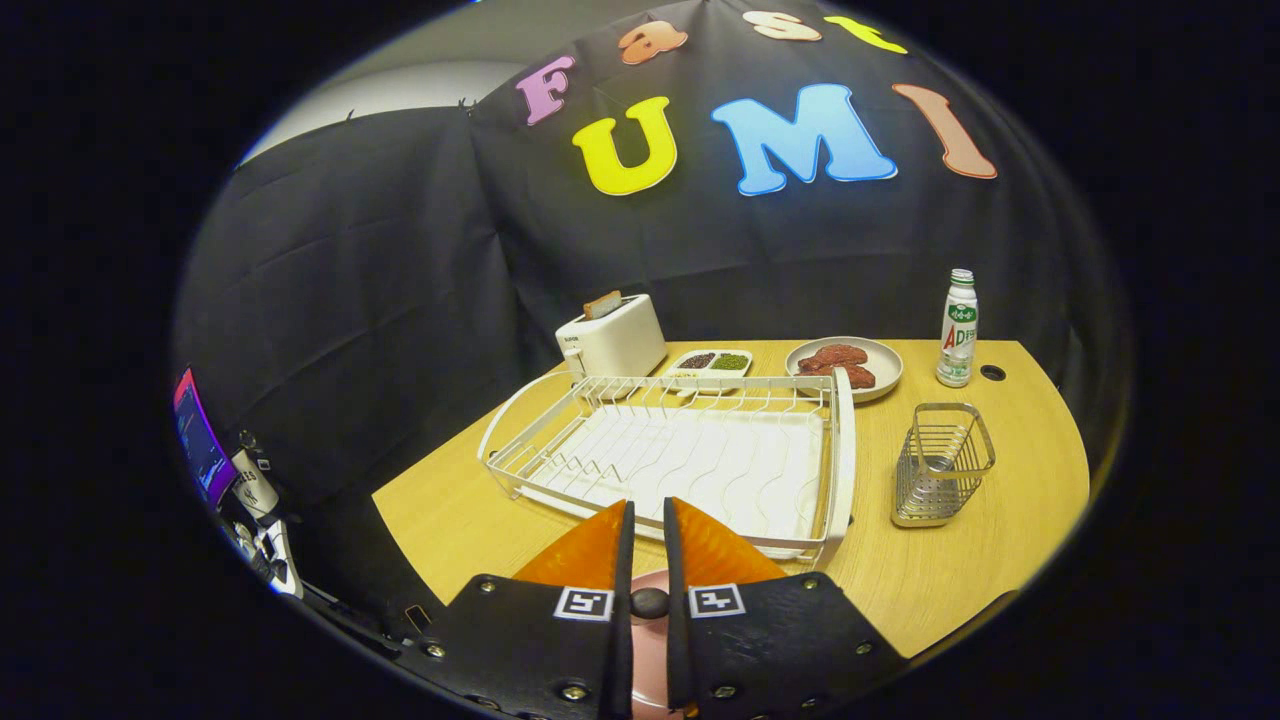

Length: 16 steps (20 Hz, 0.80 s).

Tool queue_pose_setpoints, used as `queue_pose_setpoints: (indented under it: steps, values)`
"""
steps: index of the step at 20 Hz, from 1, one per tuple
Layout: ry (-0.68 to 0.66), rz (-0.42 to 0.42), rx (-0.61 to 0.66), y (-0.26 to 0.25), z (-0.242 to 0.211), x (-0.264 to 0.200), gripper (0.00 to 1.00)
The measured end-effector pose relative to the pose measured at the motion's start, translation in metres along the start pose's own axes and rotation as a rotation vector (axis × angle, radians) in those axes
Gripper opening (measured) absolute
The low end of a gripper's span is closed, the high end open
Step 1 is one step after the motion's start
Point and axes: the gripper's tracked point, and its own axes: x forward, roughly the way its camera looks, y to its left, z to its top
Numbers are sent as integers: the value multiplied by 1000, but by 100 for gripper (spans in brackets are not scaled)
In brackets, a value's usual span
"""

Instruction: Take the plate from the dish rack, then take the spoon from the basket and place it into the plate.

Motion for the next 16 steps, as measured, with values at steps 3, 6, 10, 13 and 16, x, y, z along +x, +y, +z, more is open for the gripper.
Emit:
queue_pose_setpoints:
  steps: [3,6,10,13,16]
  values:
    - [-10,8,10,3,-7,3,13]
    - [-14,-1,22,-1,-12,3,13]
    - [18,-29,33,-14,-22,-4,16]
    - [54,-71,70,-29,-37,-9,19]
    - [68,-78,118,-34,-49,-15,19]
